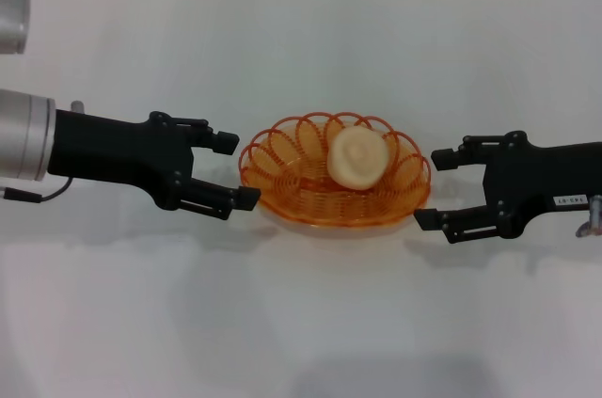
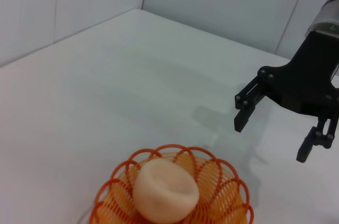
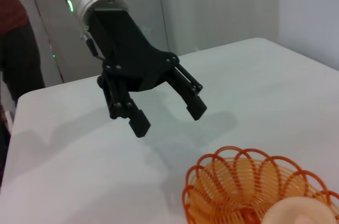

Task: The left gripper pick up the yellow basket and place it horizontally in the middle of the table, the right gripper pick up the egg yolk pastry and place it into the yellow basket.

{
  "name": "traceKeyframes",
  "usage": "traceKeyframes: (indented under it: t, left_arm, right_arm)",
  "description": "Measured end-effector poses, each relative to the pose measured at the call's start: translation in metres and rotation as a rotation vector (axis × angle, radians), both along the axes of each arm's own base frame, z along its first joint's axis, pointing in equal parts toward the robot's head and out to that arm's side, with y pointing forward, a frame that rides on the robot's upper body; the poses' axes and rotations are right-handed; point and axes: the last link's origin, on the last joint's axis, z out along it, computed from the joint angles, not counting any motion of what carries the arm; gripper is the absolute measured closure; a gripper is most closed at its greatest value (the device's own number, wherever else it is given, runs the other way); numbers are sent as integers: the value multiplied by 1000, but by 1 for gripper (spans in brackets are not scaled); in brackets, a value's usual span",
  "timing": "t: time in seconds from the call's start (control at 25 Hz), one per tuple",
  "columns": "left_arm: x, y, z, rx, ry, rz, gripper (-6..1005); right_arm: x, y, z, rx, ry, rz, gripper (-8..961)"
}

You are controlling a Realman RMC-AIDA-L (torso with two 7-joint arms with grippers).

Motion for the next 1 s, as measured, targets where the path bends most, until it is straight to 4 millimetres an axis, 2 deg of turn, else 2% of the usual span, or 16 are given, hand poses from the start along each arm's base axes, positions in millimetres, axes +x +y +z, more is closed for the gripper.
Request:
traceKeyframes:
  t: [1.0]
  left_arm:
    - [13, -3, -15, -54, -1, -55, 118]
  right_arm:
    - [1, -1, 1, -3, 1, -1, 146]
